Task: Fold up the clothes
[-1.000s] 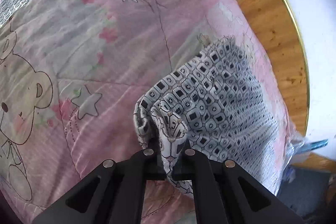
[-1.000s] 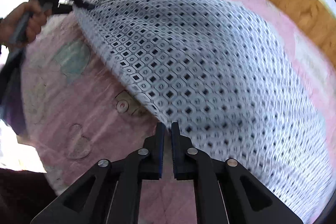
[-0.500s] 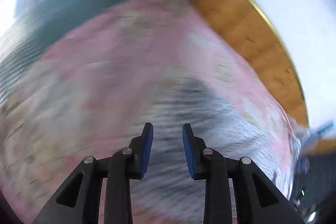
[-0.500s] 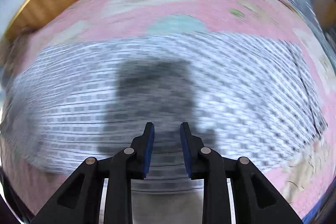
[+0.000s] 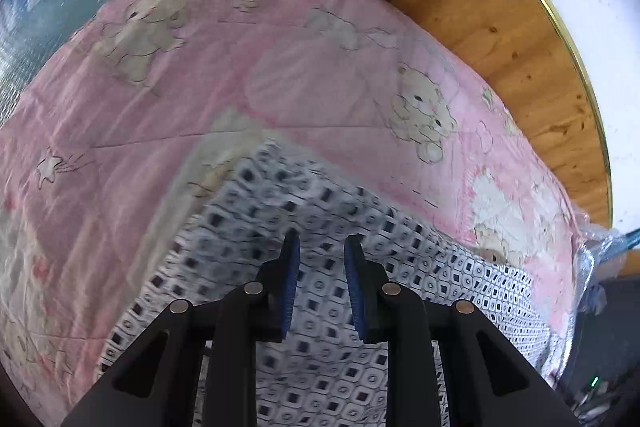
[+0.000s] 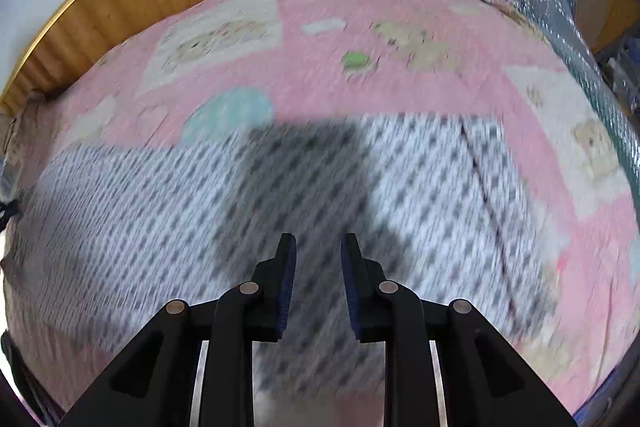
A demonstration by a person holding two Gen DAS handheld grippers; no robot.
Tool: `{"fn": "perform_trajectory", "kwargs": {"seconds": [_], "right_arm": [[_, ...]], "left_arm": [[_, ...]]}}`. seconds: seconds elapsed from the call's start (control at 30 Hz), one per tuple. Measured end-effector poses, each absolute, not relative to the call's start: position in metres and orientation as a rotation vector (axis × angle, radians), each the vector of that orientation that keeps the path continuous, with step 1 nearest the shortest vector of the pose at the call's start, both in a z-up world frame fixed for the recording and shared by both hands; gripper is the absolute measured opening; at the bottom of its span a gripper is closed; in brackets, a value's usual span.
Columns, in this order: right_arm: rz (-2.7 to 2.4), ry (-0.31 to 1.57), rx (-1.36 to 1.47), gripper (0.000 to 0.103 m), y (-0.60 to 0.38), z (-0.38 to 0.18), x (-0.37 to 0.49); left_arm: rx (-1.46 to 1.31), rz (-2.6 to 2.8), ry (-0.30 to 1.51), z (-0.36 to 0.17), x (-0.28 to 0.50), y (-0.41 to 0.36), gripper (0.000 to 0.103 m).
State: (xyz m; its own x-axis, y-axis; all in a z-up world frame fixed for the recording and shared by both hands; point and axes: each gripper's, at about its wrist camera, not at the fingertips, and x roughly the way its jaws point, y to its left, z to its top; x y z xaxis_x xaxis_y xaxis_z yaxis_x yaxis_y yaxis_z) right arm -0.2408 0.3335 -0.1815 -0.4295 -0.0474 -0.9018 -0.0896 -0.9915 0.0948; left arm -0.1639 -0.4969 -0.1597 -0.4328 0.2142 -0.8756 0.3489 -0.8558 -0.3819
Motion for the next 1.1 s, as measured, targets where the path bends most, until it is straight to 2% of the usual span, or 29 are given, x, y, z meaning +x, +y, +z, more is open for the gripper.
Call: {"fn": "perform_trajectory", "kwargs": {"seconds": [0.13, 0.2, 0.27, 0.33, 0.43, 0.53, 0.67, 0.73, 0.77, 0.83, 0.93, 1.07, 1.1], "right_arm": [[2.548, 0.144, -1.773, 0.024, 0.345, -0.226, -0.298], [2.558, 0.146, -1.746, 0.027, 0.354, -0.220, -0.312], [2.526, 0.191, -1.767, 0.027, 0.358, -0.211, -0.316], [2.494, 0.158, -1.755, 0.028, 0.353, -0.193, -0.311], [2.603, 0.198, -1.747, 0.028, 0.325, -0.161, -0.290], [2.705, 0.156, -1.848, 0.028, 0.278, -0.151, -0.271], [2.617, 0.001, -1.935, 0.027, 0.252, -0.176, -0.255], [2.612, 0.033, -1.871, 0.027, 0.258, -0.170, -0.253], [2.583, 0.028, -1.865, 0.028, 0.257, -0.165, -0.252], [2.543, 0.019, -1.829, 0.028, 0.248, -0.145, -0.246], [2.602, 0.102, -1.783, 0.028, 0.230, -0.113, -0.227], [2.506, 0.191, -1.862, 0.032, 0.225, -0.128, -0.202], [2.461, 0.212, -1.882, 0.032, 0.230, -0.136, -0.197]], "left_arm": [[1.599, -2.437, 0.684, -0.174, -0.179, -0.486, 0.024], [1.581, -2.416, 0.642, -0.177, -0.186, -0.485, 0.020], [1.590, -2.367, 0.671, -0.174, -0.190, -0.486, 0.020], [1.587, -2.338, 0.699, -0.167, -0.189, -0.487, 0.020], [1.531, -2.396, 0.741, -0.142, -0.163, -0.482, 0.020], [1.495, -2.387, 0.737, -0.133, -0.127, -0.490, 0.020], [1.515, -2.338, 0.756, -0.144, -0.070, -0.508, 0.020], [1.572, -2.255, 0.745, -0.165, -0.043, -0.522, 0.020], [1.573, -2.242, 0.798, -0.176, -0.034, -0.533, 0.019], [1.502, -2.287, 0.930, -0.176, -0.022, -0.544, 0.017], [1.451, -2.376, 1.017, -0.163, -0.020, -0.543, 0.018], [1.521, -2.429, 0.864, -0.171, -0.035, -0.529, 0.019], [1.544, -2.393, 0.842, -0.180, -0.039, -0.530, 0.016]]}}
